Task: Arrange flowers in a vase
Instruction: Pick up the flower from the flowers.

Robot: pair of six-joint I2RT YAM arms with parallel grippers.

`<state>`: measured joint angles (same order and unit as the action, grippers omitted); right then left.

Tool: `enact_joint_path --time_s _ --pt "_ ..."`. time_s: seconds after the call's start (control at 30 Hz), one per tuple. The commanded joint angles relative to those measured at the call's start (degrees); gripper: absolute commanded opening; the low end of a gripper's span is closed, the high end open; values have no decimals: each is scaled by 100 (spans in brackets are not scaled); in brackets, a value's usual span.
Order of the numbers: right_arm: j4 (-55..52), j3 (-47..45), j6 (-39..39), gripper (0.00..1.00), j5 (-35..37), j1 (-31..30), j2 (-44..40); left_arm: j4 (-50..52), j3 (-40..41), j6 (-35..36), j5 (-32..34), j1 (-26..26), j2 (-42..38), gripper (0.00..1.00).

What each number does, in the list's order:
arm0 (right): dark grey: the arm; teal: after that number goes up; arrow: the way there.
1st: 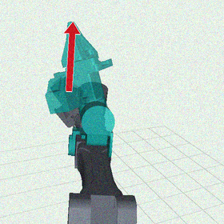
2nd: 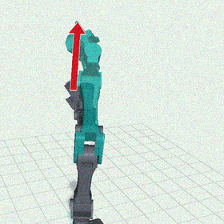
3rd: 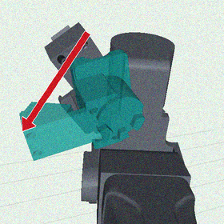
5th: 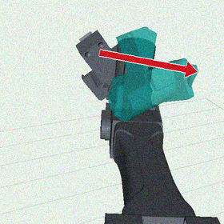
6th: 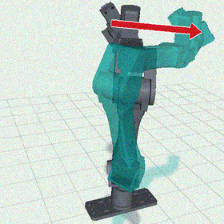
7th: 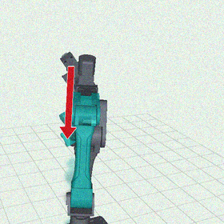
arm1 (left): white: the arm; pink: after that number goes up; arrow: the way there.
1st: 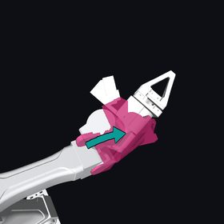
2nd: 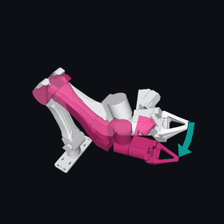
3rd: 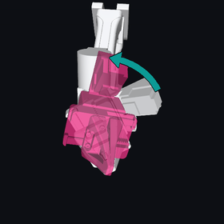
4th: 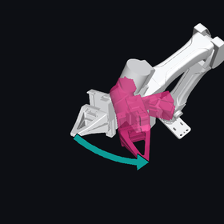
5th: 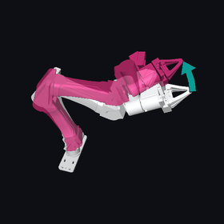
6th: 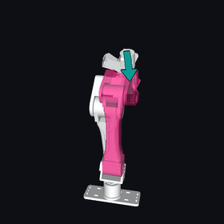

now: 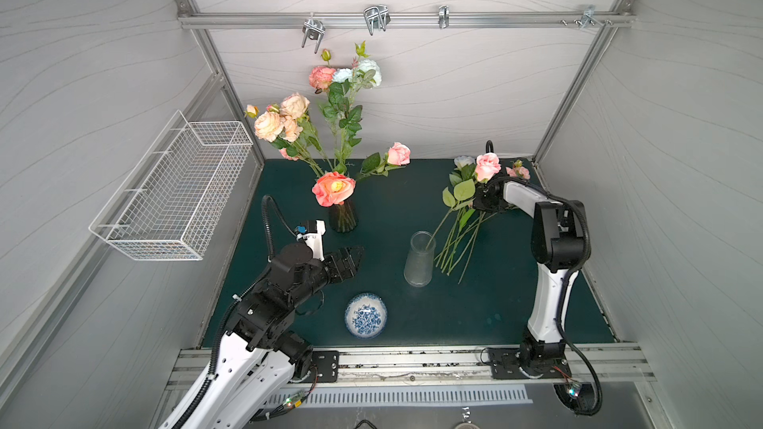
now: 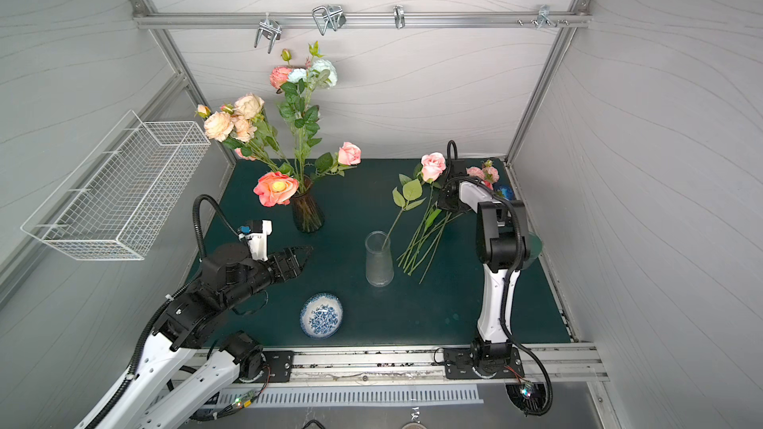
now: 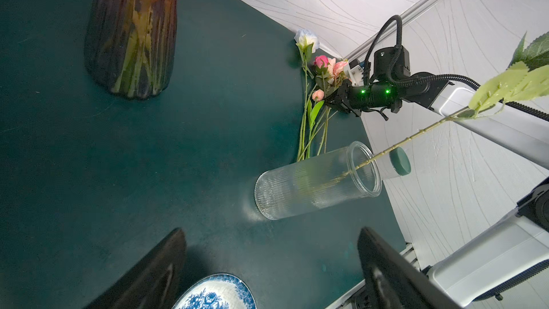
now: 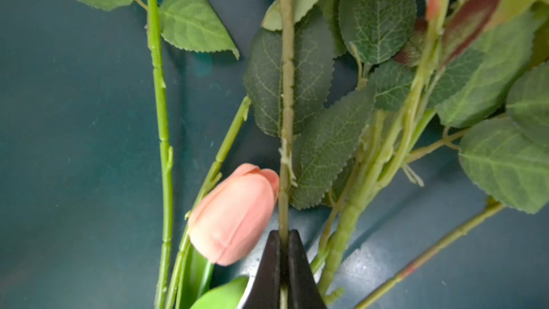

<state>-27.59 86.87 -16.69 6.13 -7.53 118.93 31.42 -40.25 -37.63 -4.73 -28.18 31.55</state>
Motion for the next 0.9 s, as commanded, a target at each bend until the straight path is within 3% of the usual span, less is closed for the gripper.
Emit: enact_joint_path --time_s 0.0,0.37,0.7,0.87 --pt "197 -241 -152 0 69 -37 -704 -260 -44 71 17 -8 -49 92" --pt "928 -1601 -577 0 -206 -77 -2831 -206 -112 45 43 -7 -103 92" --pt "714 -2372 255 0 1503 -1140 -5573 -92 -259 19 70 -11 -176 92" --pt "500 -2039 533 0 2010 -1647 -6561 68 -451 75 99 -11 -181 92"
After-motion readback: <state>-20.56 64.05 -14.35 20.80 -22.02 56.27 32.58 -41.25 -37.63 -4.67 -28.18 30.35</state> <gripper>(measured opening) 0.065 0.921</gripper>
